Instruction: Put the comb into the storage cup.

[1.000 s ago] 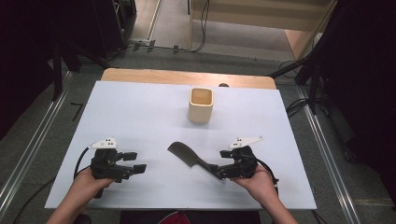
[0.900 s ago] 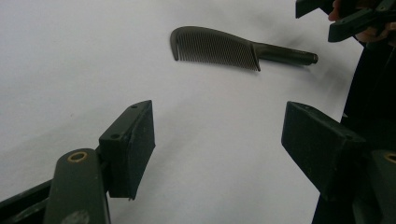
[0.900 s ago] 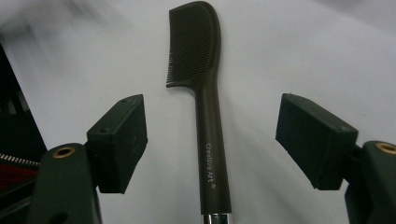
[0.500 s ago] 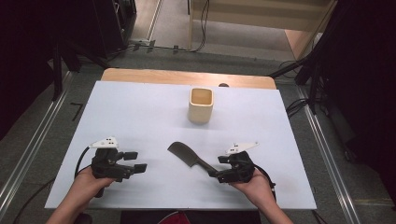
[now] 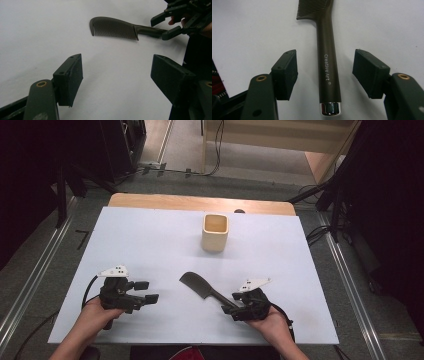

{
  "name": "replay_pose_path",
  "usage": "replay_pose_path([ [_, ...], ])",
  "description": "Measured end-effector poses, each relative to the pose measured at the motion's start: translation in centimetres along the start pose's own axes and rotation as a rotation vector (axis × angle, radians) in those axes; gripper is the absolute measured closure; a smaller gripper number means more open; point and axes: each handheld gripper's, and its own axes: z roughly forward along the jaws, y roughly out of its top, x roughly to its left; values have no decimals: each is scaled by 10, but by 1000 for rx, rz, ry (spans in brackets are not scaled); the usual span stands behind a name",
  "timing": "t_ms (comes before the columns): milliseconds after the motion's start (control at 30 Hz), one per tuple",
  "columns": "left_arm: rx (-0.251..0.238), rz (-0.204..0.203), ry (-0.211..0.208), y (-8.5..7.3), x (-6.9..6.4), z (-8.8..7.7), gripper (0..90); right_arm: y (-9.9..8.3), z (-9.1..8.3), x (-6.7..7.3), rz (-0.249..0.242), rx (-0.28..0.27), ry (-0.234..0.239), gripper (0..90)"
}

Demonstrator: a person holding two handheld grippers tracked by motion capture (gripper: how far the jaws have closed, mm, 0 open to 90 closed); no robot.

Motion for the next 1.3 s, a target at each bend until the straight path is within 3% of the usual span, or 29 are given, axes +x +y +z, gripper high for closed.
replay_pose_path([
  [200, -2, 1, 3, 0, 0, -1, 273, -1, 6, 6, -37, 19, -37, 445],
  [367, -2, 0, 4, 0, 0, -1, 273, -4, 8, 14, -84, 2, -124, 556],
  [500, -2, -1, 5, 0, 1, 0, 273, -6, 9, 14, -78, -15, -135, 613],
  [733, -2, 0, 3, 0, 0, 0, 273, -12, 9, 9, -53, -72, -115, 688],
  [1133, -3, -4, 3, 0, 1, 0, 273, -12, 9, 6, -59, -73, -97, 702],
  [1300, -3, -4, -2, 0, 0, 0, 273, -10, 7, 0, 6, -69, -49, 703],
])
